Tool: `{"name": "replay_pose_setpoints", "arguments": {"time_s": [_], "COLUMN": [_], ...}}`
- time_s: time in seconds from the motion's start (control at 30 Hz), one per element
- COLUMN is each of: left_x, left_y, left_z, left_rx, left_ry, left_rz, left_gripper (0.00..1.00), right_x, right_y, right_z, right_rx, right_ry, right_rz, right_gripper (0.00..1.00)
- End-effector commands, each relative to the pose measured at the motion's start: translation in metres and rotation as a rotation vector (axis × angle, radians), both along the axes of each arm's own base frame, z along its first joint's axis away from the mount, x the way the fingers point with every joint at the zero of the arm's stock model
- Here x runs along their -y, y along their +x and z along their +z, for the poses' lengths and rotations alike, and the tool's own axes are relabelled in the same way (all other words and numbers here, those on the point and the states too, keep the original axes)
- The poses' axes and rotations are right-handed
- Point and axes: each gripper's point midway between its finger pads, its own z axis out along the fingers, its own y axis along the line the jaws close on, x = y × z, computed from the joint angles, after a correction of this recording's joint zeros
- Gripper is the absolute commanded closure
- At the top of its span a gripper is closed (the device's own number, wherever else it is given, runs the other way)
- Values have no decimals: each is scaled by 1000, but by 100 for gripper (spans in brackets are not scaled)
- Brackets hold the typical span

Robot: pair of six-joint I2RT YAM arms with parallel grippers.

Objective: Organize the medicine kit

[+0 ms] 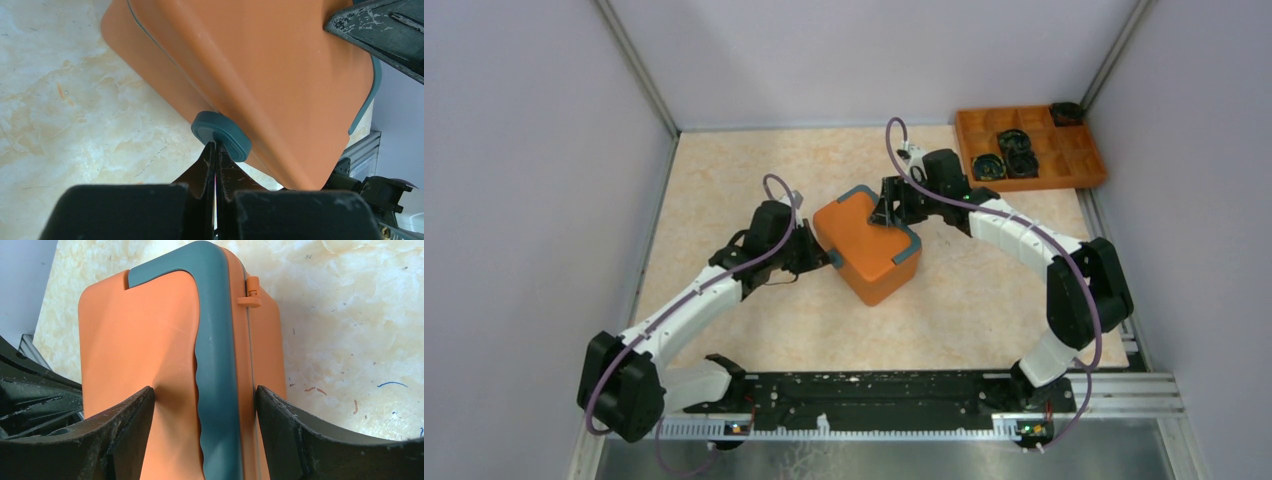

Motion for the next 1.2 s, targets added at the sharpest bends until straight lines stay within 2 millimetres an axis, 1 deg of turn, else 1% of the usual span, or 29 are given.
{"name": "replay_pose_setpoints", "arguments": {"time_s": [0.0, 0.27, 0.43, 0.63, 0.73, 0.83, 0.93, 1.03, 1.07, 1.1, 1.17], "left_x": [10, 15, 15, 14, 9, -9, -37, -64, -72, -80, -92], "left_y": [8, 13, 14, 15, 16, 16, 16, 15, 15, 15, 14], "left_z": [2, 2, 3, 14, 20, 23, 34, 46, 52, 54, 63], "left_rx": [27, 31, 36, 60, 71, 79, 129, 205, 239, 260, 297], "left_ry": [-29, -41, -40, -51, -32, 35, 111, 172, 184, 203, 233], "left_rz": [-18, -26, -21, -14, 0, 66, 168, 253, 281, 306, 342], "left_gripper": [100, 100, 100, 100, 100, 99, 95, 88, 87, 84, 75], "right_x": [20, 19, 19, 19, 26, 37, 45, 56, 61, 69, 81], "right_y": [-29, -30, -30, -30, -23, -11, -2, 1, 1, 3, -2], "right_z": [-66, -66, -67, -66, -56, -26, 14, 55, 66, 76, 92], "right_rx": [-132, -133, -134, -128, -82, 18, 134, 244, 275, 307, 353], "right_ry": [-211, -212, -215, -218, -226, -207, -170, -115, -100, -88, -66], "right_rz": [0, 1, 2, 0, -58, -156, -219, -288, -322, -368, -420], "right_gripper": [30, 30, 30, 30, 31, 31, 31, 29, 28, 27, 25]}}
